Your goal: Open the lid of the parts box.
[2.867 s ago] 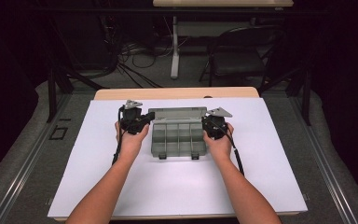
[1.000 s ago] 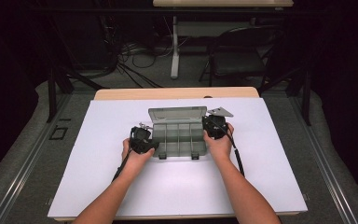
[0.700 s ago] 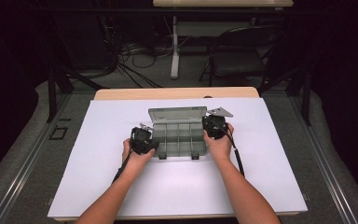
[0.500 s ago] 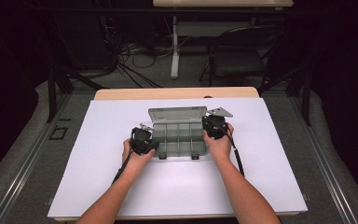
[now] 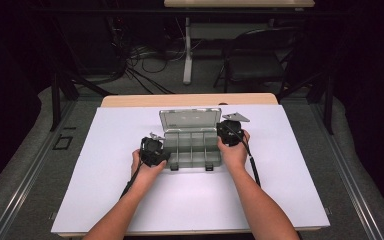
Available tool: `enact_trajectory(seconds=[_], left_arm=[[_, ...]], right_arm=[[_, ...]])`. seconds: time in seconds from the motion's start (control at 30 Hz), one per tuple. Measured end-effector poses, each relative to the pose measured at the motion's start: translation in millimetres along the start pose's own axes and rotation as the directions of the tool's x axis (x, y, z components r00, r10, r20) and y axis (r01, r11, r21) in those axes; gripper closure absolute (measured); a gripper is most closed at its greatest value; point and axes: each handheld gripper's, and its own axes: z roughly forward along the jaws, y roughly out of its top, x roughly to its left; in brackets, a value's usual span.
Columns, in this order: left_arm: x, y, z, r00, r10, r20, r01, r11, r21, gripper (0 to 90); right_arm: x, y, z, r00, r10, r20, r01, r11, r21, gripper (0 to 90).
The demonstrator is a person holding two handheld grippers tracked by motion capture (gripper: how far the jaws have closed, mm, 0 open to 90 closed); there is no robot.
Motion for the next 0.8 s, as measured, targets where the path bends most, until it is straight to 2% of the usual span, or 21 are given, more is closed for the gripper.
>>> enact_trajectory(seconds=[0.33,0.8], left_arm=[[0.5,0.0,0.0,1.0,0.0,0.004,0.0,1.0,0.001,67.1],[0.5,0.0,0.0,0.9999,-0.009,0.005,0.009,1.0,0.001,67.2]], right_arm=[[0.5,7.1,6.3,0.9997,0.016,0.018,-0.016,1.0,0.022,87.8],[-2.1,19.3,16.6,0.9992,0.032,0.023,-0.034,0.995,0.089,88.4]])
